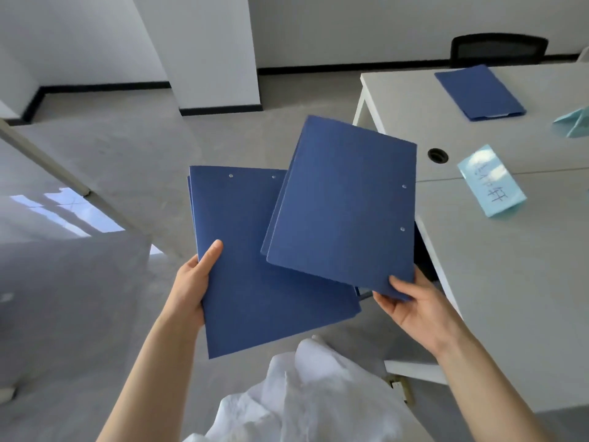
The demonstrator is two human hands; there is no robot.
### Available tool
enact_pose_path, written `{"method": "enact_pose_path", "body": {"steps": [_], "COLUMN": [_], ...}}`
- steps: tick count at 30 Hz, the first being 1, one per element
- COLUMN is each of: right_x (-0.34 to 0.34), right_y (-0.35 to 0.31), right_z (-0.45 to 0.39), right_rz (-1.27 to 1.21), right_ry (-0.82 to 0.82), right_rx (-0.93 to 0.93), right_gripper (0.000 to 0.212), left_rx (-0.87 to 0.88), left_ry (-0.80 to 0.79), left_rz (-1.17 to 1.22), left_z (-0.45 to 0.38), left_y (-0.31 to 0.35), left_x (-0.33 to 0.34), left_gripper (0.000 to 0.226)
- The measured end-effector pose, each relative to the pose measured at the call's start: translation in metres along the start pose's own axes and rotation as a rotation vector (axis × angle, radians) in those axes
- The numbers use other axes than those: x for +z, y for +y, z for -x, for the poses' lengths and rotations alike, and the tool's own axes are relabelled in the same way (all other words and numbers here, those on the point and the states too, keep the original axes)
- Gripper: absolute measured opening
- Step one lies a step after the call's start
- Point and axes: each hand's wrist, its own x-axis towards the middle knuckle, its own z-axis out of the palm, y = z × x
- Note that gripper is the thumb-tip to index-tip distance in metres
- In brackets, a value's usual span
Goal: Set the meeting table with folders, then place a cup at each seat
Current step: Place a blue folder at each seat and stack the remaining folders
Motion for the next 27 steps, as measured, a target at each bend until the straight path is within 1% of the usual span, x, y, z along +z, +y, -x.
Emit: {"method": "enact_pose_path", "body": {"steps": [4, 9, 13, 16, 20, 24, 26, 27], "right_x": [0.026, 0.073, 0.113, 0.150, 0.199, 0.235, 0.251, 0.259], "right_y": [-0.001, -0.004, -0.018, -0.034, -0.065, -0.093, -0.102, -0.105], "right_z": [-0.015, -0.065, -0.115, -0.161, -0.217, -0.277, -0.308, -0.327], "right_rz": [0.293, 0.464, 0.627, 0.747, 1.051, 1.077, 1.019, 0.963], "right_ry": [-0.064, -0.159, -0.220, -0.272, -0.304, -0.362, -0.383, -0.369], "right_rx": [0.074, 0.156, 0.166, 0.162, 0.109, 0.082, 0.078, 0.089], "right_gripper": [0.046, 0.049, 0.044, 0.041, 0.038, 0.036, 0.040, 0.044], "left_rx": [-0.007, -0.004, 0.014, 0.014, 0.015, 0.016, 0.009, 0.002], "left_ry": [0.013, 0.043, 0.062, 0.067, 0.073, 0.014, -0.003, -0.011], "left_rz": [0.025, 0.047, 0.057, 0.067, 0.088, 0.108, 0.117, 0.114], "left_z": [-0.013, -0.051, -0.097, -0.138, -0.183, -0.227, -0.251, -0.265], "left_y": [0.013, 0.043, 0.079, 0.117, 0.165, 0.206, 0.226, 0.237], "left_x": [-0.013, -0.025, -0.022, -0.016, -0.013, -0.013, -0.014, -0.014], "left_gripper": [0.037, 0.038, 0.032, 0.033, 0.031, 0.040, 0.044, 0.046]}}
